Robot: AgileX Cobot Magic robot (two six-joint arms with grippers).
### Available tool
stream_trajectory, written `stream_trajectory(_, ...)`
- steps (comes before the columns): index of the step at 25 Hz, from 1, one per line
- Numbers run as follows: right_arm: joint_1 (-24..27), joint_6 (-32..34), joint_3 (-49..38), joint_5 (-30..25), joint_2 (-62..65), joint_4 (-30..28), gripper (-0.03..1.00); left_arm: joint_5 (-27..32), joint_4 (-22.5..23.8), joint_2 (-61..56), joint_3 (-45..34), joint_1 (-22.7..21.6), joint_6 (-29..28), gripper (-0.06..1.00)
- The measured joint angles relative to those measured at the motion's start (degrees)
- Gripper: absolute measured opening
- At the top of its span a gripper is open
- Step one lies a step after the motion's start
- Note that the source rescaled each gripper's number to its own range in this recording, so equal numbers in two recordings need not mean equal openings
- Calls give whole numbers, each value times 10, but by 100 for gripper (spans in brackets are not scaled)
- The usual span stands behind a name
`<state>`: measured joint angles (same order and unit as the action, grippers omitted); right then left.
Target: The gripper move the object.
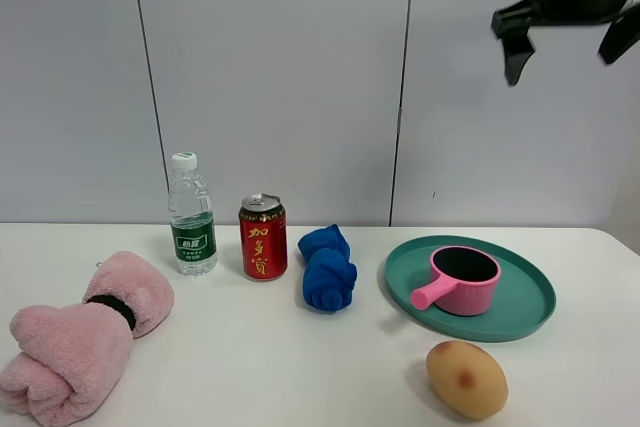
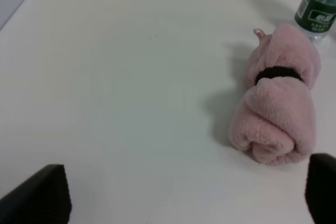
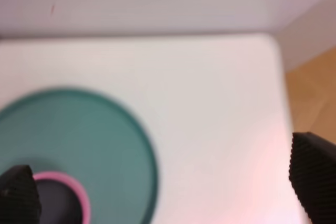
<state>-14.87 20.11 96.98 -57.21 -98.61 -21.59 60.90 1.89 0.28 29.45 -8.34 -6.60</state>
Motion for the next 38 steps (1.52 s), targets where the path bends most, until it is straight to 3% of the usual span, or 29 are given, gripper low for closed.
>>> stream_trajectory(8,0,30,0,-8,156,-196,96,0,0,0,0,0,0,100)
stream_trajectory(13,0,32,1,-74,214,-266,96,0,0,0,0,0,0,100)
stream_trajectory(16,0,27,1,-117,258,-274,95,0,0,0,0,0,0,100)
stream_trajectory(21,0,3,1,-121,336,-244,81,0,0,0,0,0,0,100)
stream_trajectory(25,0,-21,1,-121,405,-240,78,0,0,0,0,0,0,100)
stream_trajectory(29,0,-72,2,-126,445,-183,77,0,0,0,0,0,0,100)
stream_trajectory(35,0,-179,1,-127,446,64,77,0,0,0,0,0,0,100)
stream_trajectory(38,4,-212,-1,-128,448,153,77,0,0,0,0,0,0,100)
